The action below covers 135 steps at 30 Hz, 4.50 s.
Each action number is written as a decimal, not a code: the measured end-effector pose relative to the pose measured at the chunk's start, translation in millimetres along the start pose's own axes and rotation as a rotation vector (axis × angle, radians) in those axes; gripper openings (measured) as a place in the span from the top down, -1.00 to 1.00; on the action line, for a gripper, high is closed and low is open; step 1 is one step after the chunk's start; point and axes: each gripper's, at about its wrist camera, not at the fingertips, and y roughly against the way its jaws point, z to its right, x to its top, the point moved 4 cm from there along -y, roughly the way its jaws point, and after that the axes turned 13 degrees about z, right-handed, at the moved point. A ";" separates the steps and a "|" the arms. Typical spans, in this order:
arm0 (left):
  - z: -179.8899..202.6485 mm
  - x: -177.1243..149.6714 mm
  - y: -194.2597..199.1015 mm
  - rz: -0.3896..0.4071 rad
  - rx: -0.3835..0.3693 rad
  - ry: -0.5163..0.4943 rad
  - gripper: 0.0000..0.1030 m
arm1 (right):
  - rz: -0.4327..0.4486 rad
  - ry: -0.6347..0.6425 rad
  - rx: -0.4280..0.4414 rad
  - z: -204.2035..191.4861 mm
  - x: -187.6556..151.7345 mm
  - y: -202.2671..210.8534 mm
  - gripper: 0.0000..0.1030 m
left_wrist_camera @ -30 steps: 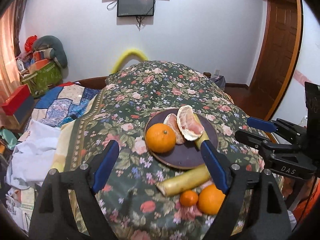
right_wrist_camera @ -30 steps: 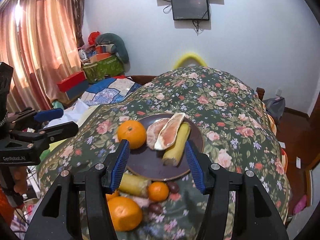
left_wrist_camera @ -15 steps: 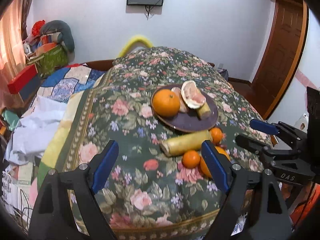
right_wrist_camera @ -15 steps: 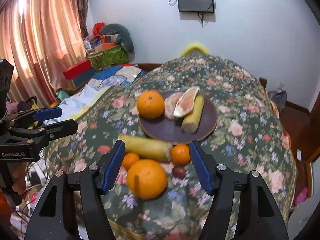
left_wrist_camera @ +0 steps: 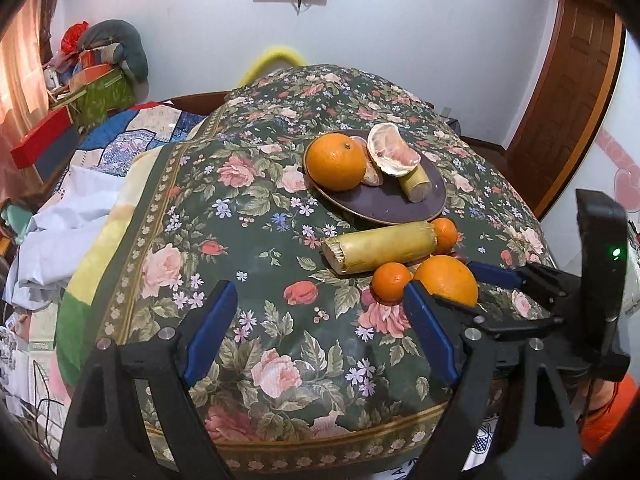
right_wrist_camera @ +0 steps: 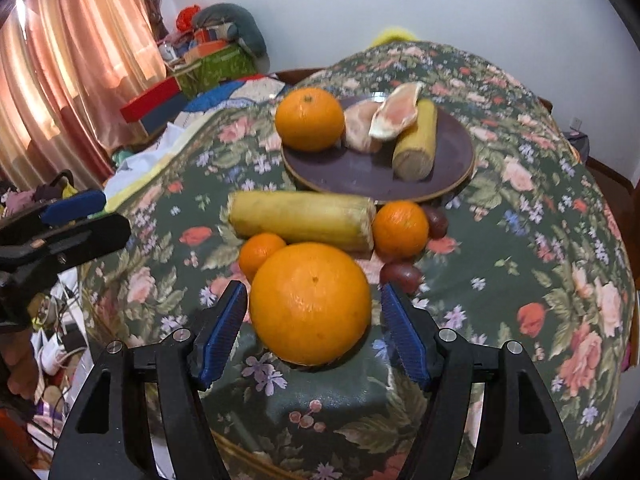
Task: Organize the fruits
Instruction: 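Grasp the second large orange with right tool while left tool moves toward a small mandarin, then place the large orange on the plate with right tool while left tool sets the mandarin beside it, then open both tools and lift them away from the plate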
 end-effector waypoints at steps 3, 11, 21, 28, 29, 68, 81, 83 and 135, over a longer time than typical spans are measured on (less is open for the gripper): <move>1.6 -2.4 -4.6 -0.013 -0.006 0.002 -0.65 | -0.028 -0.012 0.016 0.8 -7.9 -7.9 -0.29; 11.7 -10.1 -23.8 -0.057 -0.030 0.006 -0.65 | -0.020 -0.038 0.047 10.6 -6.4 -2.1 -0.20; 40.6 -15.9 -59.5 -0.116 -0.084 -0.008 -0.29 | 0.044 -0.055 -0.051 50.8 2.6 26.5 -0.20; 51.0 -22.3 -79.8 -0.158 -0.097 -0.008 -0.11 | 0.073 -0.087 -0.080 73.1 7.6 36.3 -0.20; 51.4 -22.9 -81.3 -0.161 -0.098 -0.007 -0.10 | 0.076 -0.090 -0.081 74.6 8.1 36.8 -0.20; 53.2 50.6 -113.0 -0.030 -0.112 -0.035 0.34 | 0.165 -0.061 -0.104 105.5 70.8 0.4 -0.20; 62.5 52.1 -158.4 -0.068 -0.146 -0.032 0.34 | 0.121 0.006 -0.109 118.2 89.2 -48.0 -0.20; 62.4 53.7 -164.2 -0.076 -0.149 -0.029 0.34 | 0.118 0.010 -0.104 120.3 92.1 -54.5 -0.20; 46.4 35.2 -79.3 -0.076 -0.070 -0.057 -0.19 | 0.124 0.028 -0.061 78.2 64.4 24.8 -0.26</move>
